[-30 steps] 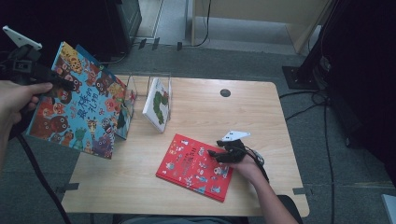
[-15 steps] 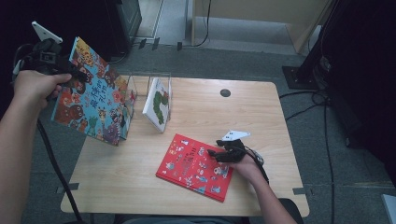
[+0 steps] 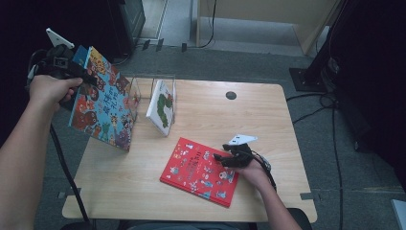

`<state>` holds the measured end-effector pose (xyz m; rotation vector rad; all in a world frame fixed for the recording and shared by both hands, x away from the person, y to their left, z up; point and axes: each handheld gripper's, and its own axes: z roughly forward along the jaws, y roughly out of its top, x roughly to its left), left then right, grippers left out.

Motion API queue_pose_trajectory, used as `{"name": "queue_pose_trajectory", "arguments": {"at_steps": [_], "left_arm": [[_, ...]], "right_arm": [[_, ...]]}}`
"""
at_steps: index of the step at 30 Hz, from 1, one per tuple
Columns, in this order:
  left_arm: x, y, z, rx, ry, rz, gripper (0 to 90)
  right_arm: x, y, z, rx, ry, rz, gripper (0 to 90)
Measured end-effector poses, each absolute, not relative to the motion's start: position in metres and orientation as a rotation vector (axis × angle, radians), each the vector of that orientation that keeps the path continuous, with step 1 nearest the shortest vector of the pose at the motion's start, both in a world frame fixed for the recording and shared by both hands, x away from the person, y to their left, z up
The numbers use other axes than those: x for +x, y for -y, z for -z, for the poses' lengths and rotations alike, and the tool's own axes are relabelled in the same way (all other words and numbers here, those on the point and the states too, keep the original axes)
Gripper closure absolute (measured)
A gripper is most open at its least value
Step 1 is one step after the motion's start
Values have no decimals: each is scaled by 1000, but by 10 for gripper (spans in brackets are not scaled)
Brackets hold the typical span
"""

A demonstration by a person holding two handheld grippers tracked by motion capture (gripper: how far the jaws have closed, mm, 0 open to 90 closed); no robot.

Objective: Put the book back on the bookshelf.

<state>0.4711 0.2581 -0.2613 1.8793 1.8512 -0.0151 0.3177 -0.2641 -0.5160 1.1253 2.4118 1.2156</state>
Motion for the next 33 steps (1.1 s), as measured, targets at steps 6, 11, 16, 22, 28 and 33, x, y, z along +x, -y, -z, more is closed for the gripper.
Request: {"name": "queue_pose_trajectory", "arguments": {"at_steps": [6,11,16,22,28,33], "left_arm": [[471,-255,258,1896,-1847,3,796],[469,-260,244,1837,-1821,-11,762],[463,-264,236,1848,-1817,-48,704],[455,-266,229,1846,-1757,-26,676],[450,-259,234,1866,-1721,4,601],[440,-252,237,1867,-1666,12,565]], "right_arm": [[317,264,516,1120,-2412,-1216,394],[318,264,516,1119,-2412,-1217,393],[318,265,516,1127,-2415,-1218,394],[318,265,516,1132,-2417,-1216,395],[318,265,516,1144,-2416,-1218,396],[319,267,514,1179,-2427,-1201,418]]}}
